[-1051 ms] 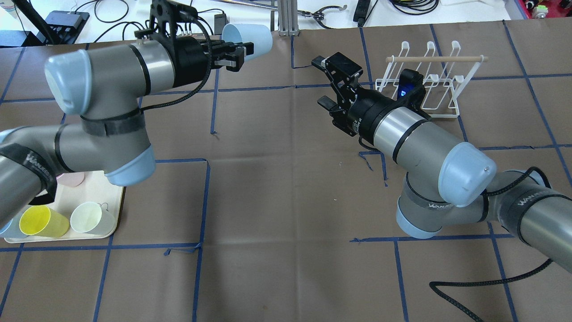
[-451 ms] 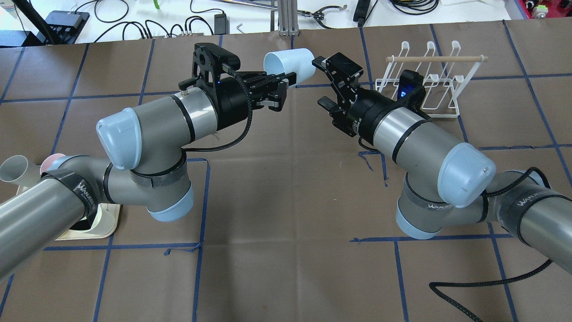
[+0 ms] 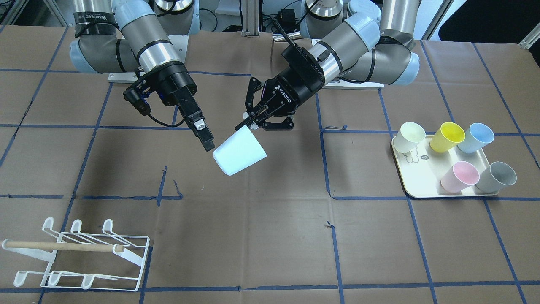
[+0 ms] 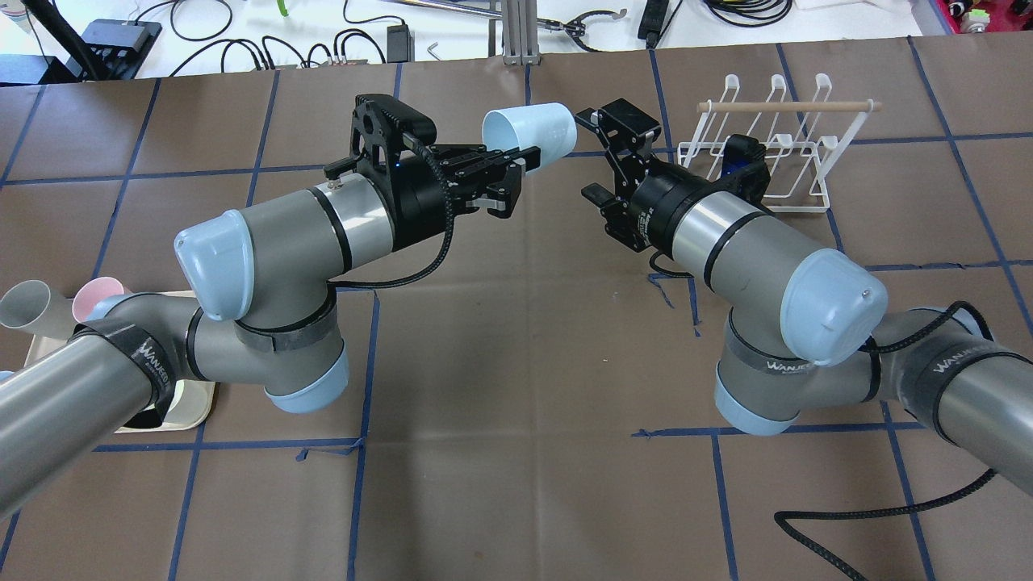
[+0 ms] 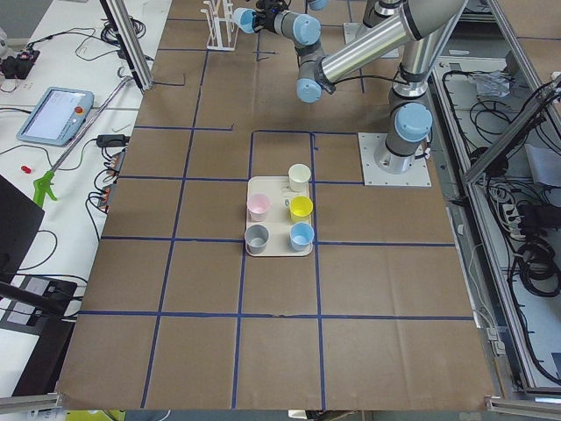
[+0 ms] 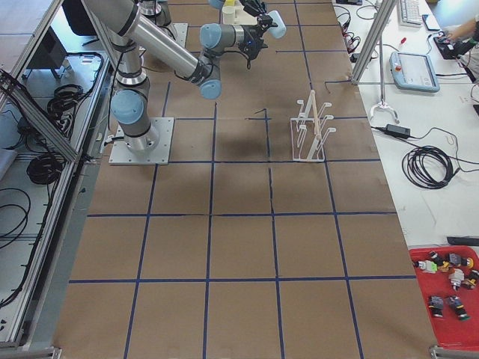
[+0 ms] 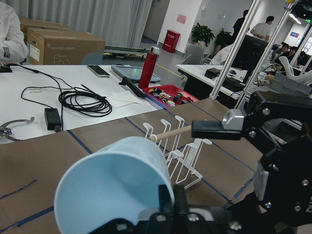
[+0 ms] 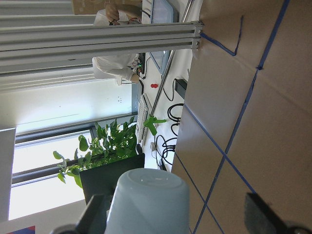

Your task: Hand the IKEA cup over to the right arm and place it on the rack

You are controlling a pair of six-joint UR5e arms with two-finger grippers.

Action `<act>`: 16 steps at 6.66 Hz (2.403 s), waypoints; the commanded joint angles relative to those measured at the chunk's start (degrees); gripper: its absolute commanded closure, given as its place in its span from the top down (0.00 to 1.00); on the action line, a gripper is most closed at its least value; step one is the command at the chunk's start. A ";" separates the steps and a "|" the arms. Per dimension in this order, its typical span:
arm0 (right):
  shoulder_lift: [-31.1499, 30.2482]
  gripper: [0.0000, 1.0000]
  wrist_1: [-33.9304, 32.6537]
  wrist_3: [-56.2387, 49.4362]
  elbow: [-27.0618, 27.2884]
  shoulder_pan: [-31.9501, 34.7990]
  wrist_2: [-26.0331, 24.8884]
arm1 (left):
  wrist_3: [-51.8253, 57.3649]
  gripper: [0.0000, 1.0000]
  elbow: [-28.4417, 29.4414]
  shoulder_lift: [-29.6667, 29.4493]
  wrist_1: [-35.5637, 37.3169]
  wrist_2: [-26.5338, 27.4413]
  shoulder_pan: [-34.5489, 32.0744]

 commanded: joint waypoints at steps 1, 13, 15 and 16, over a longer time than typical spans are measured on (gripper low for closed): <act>0.02 1.00 0.68 2.18 -0.59 0.86 -0.80 | 0.04 0.00 -0.10 0.03 0.01 -2.33 1.23; 5.39 0.99 6.92 6.14 -10.88 7.63 -5.20 | -0.14 0.01 -0.01 0.12 0.01 -2.25 1.23; 5.47 0.97 6.83 6.14 -10.88 7.63 -5.20 | -0.14 0.01 0.07 0.12 0.01 -2.25 1.23; 5.47 0.88 6.92 6.05 -10.88 7.63 -5.20 | -0.14 0.01 0.07 0.12 0.01 -2.16 1.23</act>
